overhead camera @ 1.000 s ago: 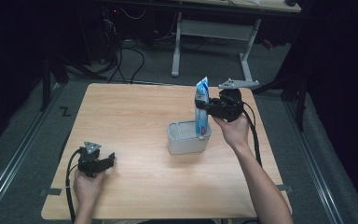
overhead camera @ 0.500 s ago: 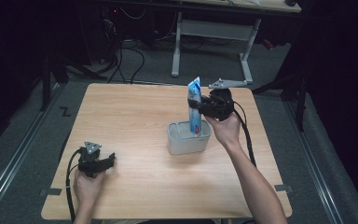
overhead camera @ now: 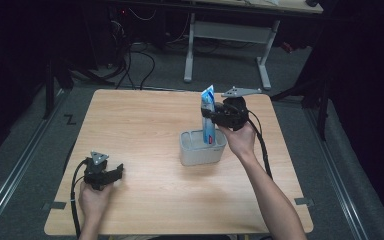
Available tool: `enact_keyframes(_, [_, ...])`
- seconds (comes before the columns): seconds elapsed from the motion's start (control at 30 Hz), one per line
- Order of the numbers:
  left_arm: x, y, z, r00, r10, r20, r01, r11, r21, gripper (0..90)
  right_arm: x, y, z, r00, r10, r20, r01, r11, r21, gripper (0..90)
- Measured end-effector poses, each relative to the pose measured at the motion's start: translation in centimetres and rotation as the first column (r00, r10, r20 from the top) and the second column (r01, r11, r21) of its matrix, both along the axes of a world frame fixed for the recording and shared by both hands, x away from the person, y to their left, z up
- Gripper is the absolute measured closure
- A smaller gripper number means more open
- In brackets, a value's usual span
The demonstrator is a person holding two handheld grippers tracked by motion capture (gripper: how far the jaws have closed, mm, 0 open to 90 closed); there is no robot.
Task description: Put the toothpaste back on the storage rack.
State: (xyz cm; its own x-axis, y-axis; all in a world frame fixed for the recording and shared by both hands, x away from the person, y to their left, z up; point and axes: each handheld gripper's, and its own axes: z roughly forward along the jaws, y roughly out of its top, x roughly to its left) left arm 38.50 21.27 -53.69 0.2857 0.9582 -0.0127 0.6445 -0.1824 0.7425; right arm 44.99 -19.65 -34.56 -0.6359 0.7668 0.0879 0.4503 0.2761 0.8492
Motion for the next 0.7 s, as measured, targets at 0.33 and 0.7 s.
enact_keyframes(0.33, [0.0,0.0,0.0,1.0,0.0,0.0,0.0,1.0,0.0,29.8,0.2,0.3,-1.2,0.9999,0.002,-0.015,-0.002,0.999,-0.054,70.5])
enact_keyframes(0.7, [0.0,0.0,0.0,1.0,0.0,0.0,0.0,1.0,0.0,29.8,0.3,0.6,-2.3,0.9988,0.011,-0.048,-0.015,0.997,-0.075,70.6])
